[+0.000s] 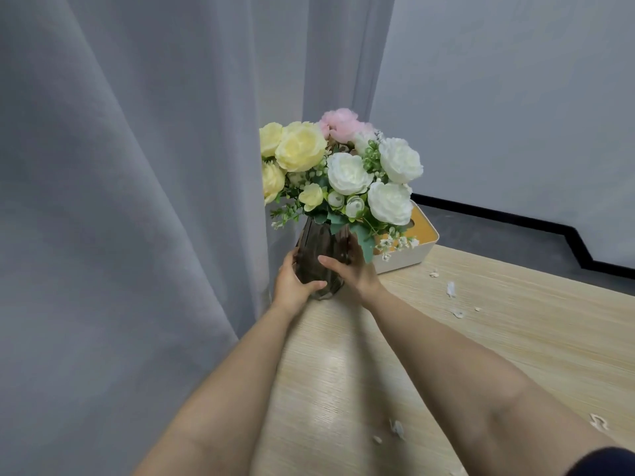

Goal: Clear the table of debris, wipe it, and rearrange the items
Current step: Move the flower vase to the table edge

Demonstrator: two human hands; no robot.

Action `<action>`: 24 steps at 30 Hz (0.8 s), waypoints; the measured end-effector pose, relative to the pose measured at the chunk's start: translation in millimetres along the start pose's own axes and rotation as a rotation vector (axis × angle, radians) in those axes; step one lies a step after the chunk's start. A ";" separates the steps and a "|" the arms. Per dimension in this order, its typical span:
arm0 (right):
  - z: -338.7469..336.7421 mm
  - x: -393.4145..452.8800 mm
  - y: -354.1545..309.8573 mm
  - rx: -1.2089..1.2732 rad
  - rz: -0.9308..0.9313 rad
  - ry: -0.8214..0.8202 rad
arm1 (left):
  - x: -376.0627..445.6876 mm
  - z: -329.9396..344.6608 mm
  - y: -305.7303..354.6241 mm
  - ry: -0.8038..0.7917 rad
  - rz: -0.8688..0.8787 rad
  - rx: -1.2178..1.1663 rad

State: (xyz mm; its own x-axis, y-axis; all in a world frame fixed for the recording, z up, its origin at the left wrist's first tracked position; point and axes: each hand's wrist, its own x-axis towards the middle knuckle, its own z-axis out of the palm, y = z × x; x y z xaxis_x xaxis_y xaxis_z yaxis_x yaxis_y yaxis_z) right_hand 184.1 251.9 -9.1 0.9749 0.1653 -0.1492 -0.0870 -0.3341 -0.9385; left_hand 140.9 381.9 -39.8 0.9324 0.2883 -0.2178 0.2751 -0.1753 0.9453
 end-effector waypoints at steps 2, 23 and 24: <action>-1.6 0.7 3.3 0.043 0.004 -0.014 | 1.6 2.0 -3.9 0.015 0.010 0.015; -13.3 -38.1 -0.5 0.072 0.004 -0.096 | -19.3 4.1 -5.6 -0.002 -0.028 0.084; -15.9 -40.3 1.5 0.039 -0.008 -0.099 | -22.5 4.6 -4.0 0.001 -0.029 0.078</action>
State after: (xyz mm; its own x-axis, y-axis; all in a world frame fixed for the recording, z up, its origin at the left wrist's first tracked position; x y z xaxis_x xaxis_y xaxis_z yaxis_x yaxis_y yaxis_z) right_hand 147.9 230.0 0.4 0.9508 0.2592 -0.1699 -0.0892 -0.2960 -0.9510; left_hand 119.9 371.8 -39.8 0.9237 0.2950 -0.2444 0.3192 -0.2400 0.9168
